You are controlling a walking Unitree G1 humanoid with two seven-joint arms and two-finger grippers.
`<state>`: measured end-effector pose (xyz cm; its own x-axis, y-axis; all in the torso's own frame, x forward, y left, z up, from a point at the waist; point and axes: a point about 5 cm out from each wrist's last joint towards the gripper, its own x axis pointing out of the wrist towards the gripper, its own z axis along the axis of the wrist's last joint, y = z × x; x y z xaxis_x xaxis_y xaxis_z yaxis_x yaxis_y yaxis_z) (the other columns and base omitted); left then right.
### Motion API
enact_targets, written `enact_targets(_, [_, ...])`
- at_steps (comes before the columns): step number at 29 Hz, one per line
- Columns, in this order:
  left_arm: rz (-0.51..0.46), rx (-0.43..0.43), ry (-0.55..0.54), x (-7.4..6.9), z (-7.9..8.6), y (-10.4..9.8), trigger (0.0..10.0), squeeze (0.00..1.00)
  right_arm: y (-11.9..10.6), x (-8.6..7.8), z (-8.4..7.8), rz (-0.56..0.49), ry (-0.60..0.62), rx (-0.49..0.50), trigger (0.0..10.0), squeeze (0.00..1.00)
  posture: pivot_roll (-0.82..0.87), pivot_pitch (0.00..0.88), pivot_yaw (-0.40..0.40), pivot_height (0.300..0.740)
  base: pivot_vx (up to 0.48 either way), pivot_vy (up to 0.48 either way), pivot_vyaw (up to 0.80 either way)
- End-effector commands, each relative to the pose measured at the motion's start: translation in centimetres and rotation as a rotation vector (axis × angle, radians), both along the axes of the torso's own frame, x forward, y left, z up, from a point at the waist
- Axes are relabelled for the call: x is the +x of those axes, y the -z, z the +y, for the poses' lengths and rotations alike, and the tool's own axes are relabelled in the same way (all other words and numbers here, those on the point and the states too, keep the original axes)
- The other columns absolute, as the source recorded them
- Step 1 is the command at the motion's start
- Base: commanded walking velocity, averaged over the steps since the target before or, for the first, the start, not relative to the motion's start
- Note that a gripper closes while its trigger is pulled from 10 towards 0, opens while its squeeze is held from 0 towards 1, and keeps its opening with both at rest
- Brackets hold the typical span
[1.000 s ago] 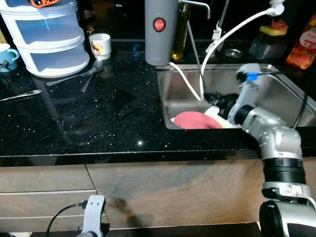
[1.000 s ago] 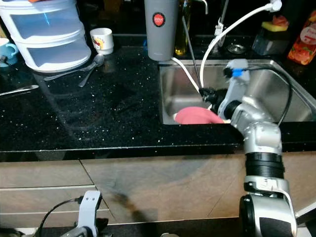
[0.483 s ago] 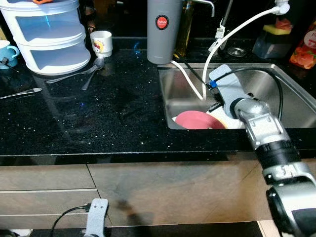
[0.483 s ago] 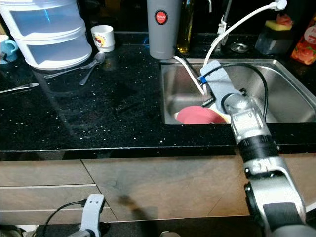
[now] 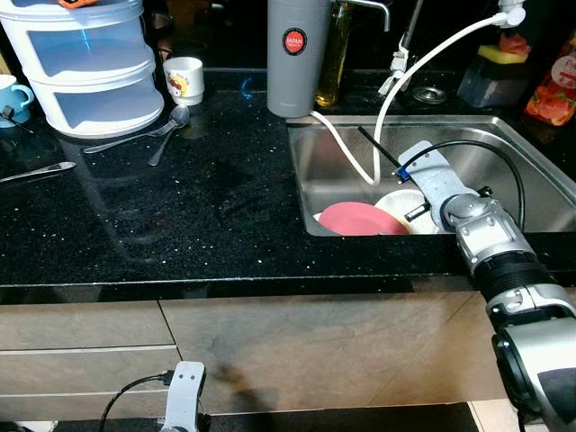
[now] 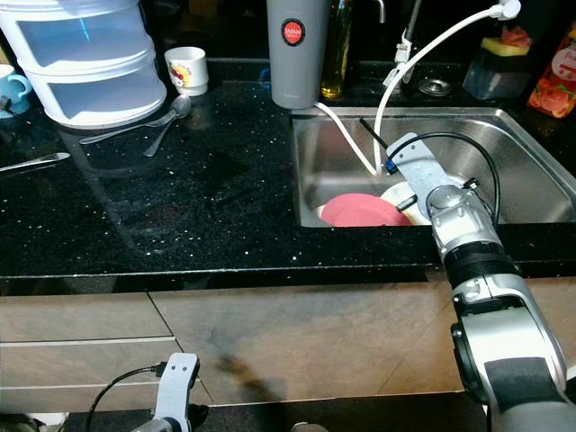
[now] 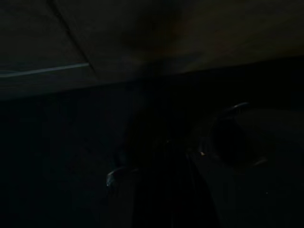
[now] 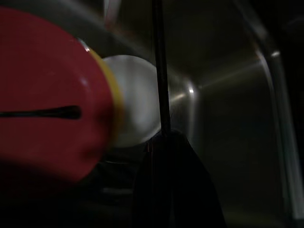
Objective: Kitchen organization
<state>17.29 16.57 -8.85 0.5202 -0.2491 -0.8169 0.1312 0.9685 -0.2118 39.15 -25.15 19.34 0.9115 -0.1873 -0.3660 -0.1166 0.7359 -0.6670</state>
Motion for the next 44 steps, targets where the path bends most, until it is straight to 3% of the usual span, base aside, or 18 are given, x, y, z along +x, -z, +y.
enact_targets(1, [0.006, 0.017, 0.001, -0.2, 1.2, 0.0, 10.0, 0.00, -0.3, 0.1, -0.4, -0.012, 0.014, -0.028, 10.0, 0.00, -0.06, 0.000, -0.007, 0.740, 0.000, 0.000, 0.00])
enact_targets(4, [-0.001, 0.015, -0.001, -0.1, 1.4, -0.1, 10.0, 0.00, 0.0, 0.2, -0.2, -0.004, 0.009, -0.036, 10.0, 0.00, -0.05, 0.000, -0.010, 0.740, 0.000, 0.000, 0.00])
enact_targets(10, [-0.011, -0.001, 0.004, 0.0, 0.4, -0.1, 10.0, 0.00, 0.3, 0.4, 0.0, 0.002, 0.004, -0.058, 10.0, 0.00, -0.05, 0.000, -0.009, 0.740, 0.000, 0.000, 0.00])
enact_targets(15, [-0.001, -0.011, 0.012, -0.8, -0.2, 0.3, 10.0, 0.00, 0.5, 0.6, 0.4, 0.002, -0.012, -0.089, 10.0, 0.00, -0.05, 0.000, -0.005, 0.740, 0.000, 0.000, 0.00])
enact_targets(23, [0.000, -0.018, 0.013, -2.0, 0.5, 0.6, 10.0, 0.00, 0.3, 1.0, 1.9, 0.022, -0.205, -0.198, 10.0, 0.00, -0.05, 0.000, -0.006, 0.740, 0.000, 0.000, 0.00])
enact_targets(29, [0.002, -0.018, 0.013, -2.1, 0.5, 0.6, 10.0, 0.00, 0.0, 1.1, 2.1, 0.042, -0.239, -0.229, 10.0, 0.00, -0.05, 0.000, -0.009, 0.740, 0.000, 0.000, 0.00])
enact_targets(30, [0.002, -0.019, 0.014, -2.1, 0.3, 0.7, 10.0, 0.00, -0.1, 1.2, 2.1, 0.040, -0.237, -0.230, 10.0, 0.07, -0.05, 0.000, -0.009, 0.740, 0.000, 0.000, 0.00])
enact_targets(32, [0.002, -0.020, 0.014, -2.1, 0.2, 0.7, 10.0, 0.00, -0.2, 1.2, 2.1, 0.039, -0.237, -0.232, 10.0, 0.07, -0.05, 0.000, -0.009, 0.740, 0.000, 0.000, 0.00])
enact_targets(33, [0.000, -0.022, 0.015, -1.9, -0.2, 0.6, 10.0, 0.00, -0.4, 1.2, 2.1, 0.033, -0.229, -0.223, 10.0, 1.00, -0.05, 0.000, -0.009, 0.740, 0.000, 0.000, 0.00])
enact_targets(40, [-0.014, -0.033, 0.019, -0.9, -1.7, 0.4, 10.0, 0.00, -0.9, 1.5, 2.3, -0.016, -0.212, -0.170, 10.0, 1.00, -0.04, 0.000, -0.010, 0.740, 0.000, 0.000, 0.00])
enact_targets(42, [-0.019, -0.040, 0.021, -0.4, -2.7, 0.2, 10.0, 0.00, -1.3, 1.6, 2.6, -0.058, -0.222, -0.061, 10.0, 1.00, -0.04, 0.000, -0.007, 0.740, 0.000, 0.000, 0.00])
enact_targets(43, [-0.021, -0.042, 0.022, -0.1, -3.4, 0.1, 10.0, 0.00, -1.7, 1.6, 2.9, -0.093, -0.236, 0.037, 10.0, 0.42, -0.05, 0.000, -0.006, 0.740, 0.000, 0.000, 0.00])
enact_targets(44, [-0.021, -0.042, 0.022, -0.1, -3.4, 0.1, 10.0, 0.00, -1.7, 1.6, 2.9, -0.093, -0.236, 0.037, 10.0, 0.42, -0.05, 0.000, -0.006, 0.740, 0.000, 0.000, 0.00])
